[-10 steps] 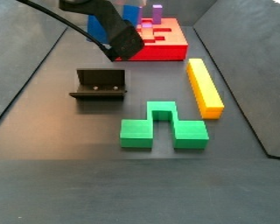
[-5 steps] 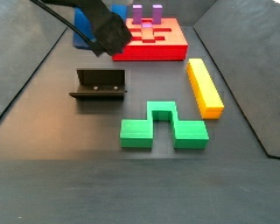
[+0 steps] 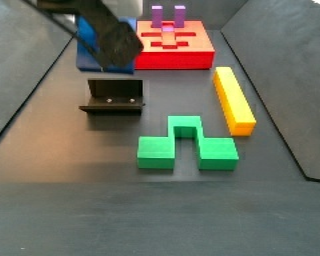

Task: Pick up the blue object. Move up. Place the blue object on the fixture. Regrasp the blue object. Move to above the board. Insert the blue object.
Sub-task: Place the blue object on the fixture.

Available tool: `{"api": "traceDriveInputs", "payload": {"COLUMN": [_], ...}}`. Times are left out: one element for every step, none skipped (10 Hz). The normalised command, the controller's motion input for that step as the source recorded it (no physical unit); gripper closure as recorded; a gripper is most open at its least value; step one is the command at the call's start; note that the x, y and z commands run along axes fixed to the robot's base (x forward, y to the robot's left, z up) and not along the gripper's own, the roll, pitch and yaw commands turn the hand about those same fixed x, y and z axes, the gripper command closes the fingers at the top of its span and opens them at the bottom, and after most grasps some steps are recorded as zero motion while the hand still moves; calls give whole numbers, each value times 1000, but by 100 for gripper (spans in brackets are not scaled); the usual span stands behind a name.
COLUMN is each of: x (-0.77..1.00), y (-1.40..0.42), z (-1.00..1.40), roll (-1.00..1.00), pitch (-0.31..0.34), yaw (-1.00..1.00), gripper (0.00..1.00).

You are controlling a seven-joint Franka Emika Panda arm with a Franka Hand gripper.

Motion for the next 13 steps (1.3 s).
{"api": "traceDriveInputs", "payload": {"x": [0,31,94,80,40,0,0,-29,0,0,0,0,0], "y": [211,243,209,131,86,0,-106,-154,-126,-94,-26,0,0], "z": [-451,-440,-443,-431,-420,-266,-103,-49,-137,-257,-391,-346,-191], "roll": [63,57,34,146,157,0,0,0,0,14,89,94,120], "pitch": [0,0,0,0,0,0,0,-6,-9,-40,-54,-37,0], "yaw": [74,63,74,80,91,120,134,106,71,57,57,43,0], "gripper": [100,100,100,100,100,100,100,100,100,100,100,100,100]}}
